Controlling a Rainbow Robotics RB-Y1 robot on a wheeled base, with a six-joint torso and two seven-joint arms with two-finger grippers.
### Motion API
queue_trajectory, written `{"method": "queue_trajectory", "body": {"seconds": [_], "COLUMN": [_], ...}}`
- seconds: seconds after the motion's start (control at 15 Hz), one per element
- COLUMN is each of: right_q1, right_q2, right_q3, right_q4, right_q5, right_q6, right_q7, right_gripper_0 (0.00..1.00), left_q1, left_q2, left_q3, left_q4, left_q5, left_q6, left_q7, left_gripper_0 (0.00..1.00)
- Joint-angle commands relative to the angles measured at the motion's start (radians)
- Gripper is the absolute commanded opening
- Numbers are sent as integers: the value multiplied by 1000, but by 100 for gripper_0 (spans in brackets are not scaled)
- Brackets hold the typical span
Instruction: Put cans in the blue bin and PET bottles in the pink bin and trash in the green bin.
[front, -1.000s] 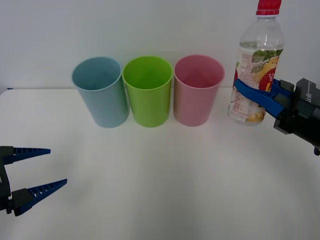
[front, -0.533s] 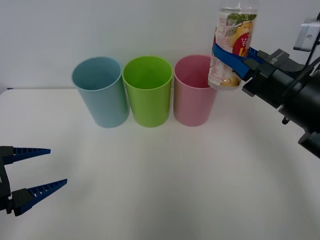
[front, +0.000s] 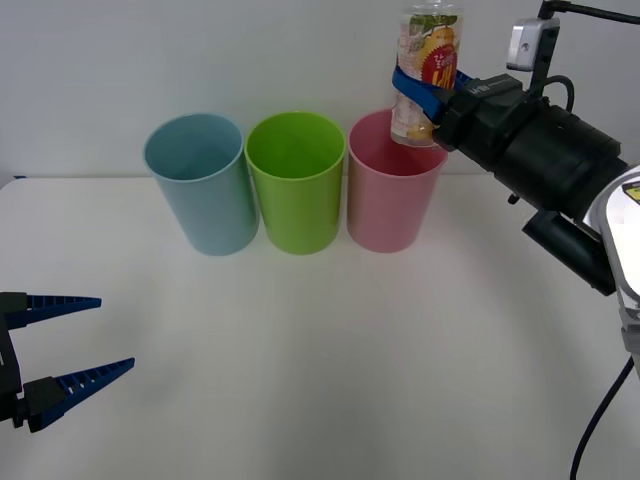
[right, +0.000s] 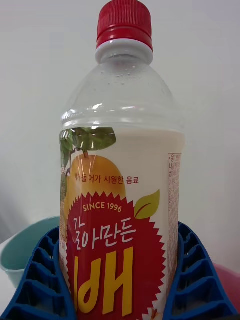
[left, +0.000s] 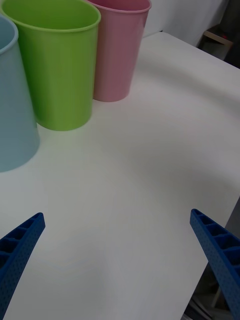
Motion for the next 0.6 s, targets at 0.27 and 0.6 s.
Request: {"method": "queue_trajectory", "body": {"seconds": [0.27, 0.6], "right_q1": [-140, -147], "right_q2": [68, 68], "right_q3": [12, 51], "right_q4": [215, 323], "right_q5": [123, 85], "right_q6": [74, 129], "right_q7": [30, 160], "right_gripper_0": [0, 0], "left_q1": [0, 0], "left_q2": [0, 0], "left_q3": [0, 0], "left_q4": [0, 0], "left_q5": [0, 0], "left_q6": [0, 0], "left_q7": [0, 0], "left_gripper_0": [100, 100]}}
